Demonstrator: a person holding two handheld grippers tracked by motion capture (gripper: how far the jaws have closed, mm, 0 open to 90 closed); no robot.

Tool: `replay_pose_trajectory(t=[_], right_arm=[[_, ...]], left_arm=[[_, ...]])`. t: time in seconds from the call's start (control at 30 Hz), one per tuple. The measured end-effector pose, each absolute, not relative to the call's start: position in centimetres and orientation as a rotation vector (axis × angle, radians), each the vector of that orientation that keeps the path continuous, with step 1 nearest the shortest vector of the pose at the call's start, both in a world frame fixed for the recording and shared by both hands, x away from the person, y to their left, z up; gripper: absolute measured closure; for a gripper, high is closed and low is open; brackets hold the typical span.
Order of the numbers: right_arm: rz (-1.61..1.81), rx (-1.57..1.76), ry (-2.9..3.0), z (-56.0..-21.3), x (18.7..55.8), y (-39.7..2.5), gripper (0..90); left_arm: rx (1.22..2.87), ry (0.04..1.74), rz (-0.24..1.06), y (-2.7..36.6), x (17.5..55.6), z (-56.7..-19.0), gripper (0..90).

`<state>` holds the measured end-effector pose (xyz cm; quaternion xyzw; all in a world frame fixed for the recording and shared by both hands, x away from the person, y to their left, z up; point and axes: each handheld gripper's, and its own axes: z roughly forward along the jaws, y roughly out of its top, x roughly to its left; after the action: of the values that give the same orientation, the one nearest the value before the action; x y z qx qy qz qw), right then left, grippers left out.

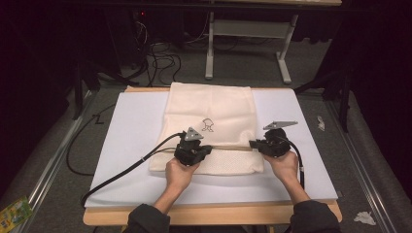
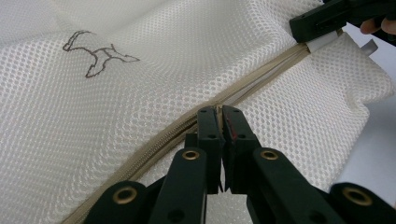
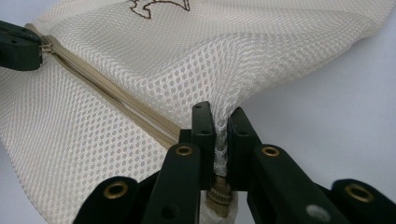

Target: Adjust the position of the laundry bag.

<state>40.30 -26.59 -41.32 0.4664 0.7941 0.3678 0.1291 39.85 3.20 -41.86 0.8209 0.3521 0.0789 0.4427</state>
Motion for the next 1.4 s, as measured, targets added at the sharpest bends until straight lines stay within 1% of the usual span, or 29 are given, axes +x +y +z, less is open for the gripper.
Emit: replay_pose_trajectory(t=[0.57,1.13,1.4], right_arm=[[1.063,1.355,2.309,-41.4,40.3,-26.7,85.7],[1.052,1.366,2.295,-41.4,40.3,-27.1,85.7],[1.053,1.383,2.286,-41.4,40.2,-27.5,85.6]], left_arm=[[2.032,0.872,0.202,3.6,39.7,-41.8,87.1],[2.003,0.902,0.219,5.6,39.7,-41.5,87.2],[2.014,0.918,0.238,6.8,39.7,-41.5,87.1]])
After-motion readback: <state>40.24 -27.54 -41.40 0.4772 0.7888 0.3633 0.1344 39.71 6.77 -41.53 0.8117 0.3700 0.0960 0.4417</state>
